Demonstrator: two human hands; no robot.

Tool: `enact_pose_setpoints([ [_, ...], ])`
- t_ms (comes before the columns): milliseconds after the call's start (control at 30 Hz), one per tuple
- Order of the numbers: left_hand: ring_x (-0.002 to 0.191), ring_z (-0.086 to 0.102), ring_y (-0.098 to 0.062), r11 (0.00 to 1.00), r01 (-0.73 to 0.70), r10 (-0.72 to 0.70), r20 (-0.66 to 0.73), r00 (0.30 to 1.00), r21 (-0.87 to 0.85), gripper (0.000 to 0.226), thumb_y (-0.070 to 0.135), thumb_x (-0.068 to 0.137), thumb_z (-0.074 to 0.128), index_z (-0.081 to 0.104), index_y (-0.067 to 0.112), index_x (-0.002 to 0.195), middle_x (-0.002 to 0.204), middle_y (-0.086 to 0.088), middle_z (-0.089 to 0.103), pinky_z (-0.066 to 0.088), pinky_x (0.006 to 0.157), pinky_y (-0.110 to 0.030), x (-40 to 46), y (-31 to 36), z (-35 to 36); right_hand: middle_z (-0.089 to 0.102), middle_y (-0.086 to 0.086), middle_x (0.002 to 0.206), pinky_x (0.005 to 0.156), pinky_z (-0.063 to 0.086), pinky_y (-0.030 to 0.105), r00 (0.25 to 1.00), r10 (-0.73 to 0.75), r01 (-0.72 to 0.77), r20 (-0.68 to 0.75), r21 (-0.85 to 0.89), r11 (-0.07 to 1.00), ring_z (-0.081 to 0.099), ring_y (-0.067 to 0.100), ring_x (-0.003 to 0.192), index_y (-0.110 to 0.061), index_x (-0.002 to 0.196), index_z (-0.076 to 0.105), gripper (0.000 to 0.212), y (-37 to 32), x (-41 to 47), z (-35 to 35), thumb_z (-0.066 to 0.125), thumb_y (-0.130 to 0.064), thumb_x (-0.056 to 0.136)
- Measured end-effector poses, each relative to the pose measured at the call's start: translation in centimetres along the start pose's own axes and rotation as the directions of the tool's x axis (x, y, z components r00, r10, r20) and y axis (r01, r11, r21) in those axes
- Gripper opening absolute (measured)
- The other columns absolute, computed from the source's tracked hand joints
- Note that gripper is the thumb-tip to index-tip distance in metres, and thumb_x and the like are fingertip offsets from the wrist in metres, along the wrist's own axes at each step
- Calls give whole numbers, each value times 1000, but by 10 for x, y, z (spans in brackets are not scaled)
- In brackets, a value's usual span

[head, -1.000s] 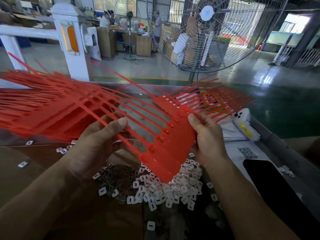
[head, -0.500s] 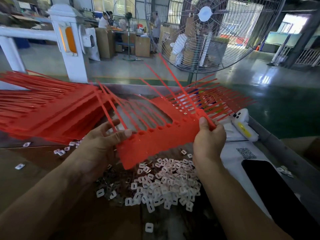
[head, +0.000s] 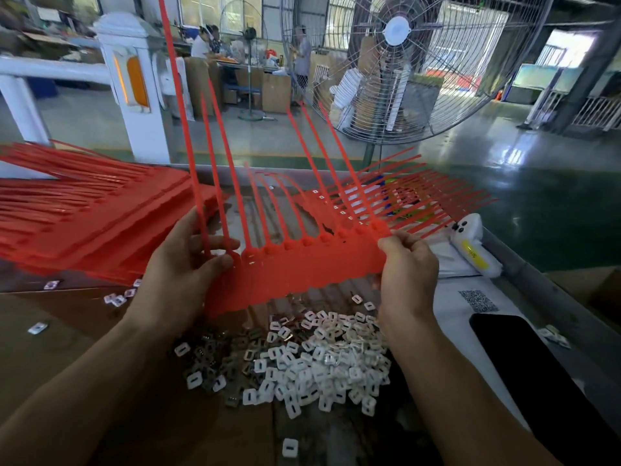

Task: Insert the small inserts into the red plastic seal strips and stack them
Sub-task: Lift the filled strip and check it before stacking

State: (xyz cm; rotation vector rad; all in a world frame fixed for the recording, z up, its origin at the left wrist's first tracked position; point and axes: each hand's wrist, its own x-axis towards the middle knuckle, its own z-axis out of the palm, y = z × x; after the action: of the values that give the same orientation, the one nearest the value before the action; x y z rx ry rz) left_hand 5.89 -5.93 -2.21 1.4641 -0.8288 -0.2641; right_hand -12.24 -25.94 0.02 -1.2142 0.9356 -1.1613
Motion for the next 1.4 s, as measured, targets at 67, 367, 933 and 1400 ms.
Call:
enact_pose_setpoints([
  [67,104,72,-25,1000,-12,12,-16,1000,-2,66,-3,95,64,52,45,140,112,-1,74,62,82,-48,-1,1,0,64,-3,73,55,44,31,1000,-16,17,-10,18,1000,54,14,62,-19,93,67,8,0,-1,0,64,-12,89],
  [367,102,72,-10,997,68,-72,-154,985,-35,74,7,93,69,37,36,153,109,7,75,61,79,-46,-3,4,1,71,-7,82,66,55,36,999,-28,29,22,-52,998,64,13,68,-29,102,64,22,6,-2,4,61,-11,91],
  [933,101,68,-3,989,-90,111,-191,975,117,58,8,92,72,57,46,133,120,18,70,59,70,-20,-1,3,-1,73,-1,99,89,60,43,987,-157,158,38,-2,988,71,18,93,-26,108,67,35,2,-7,6,56,3,94],
  [1400,90,67,7,962,-44,109,-232,967,270,56,12,94,70,54,33,144,97,22,71,52,70,-8,1,5,1,71,-10,97,88,59,56,996,-86,90,36,-132,987,71,20,94,-31,113,64,30,7,-6,7,59,-6,96],
])
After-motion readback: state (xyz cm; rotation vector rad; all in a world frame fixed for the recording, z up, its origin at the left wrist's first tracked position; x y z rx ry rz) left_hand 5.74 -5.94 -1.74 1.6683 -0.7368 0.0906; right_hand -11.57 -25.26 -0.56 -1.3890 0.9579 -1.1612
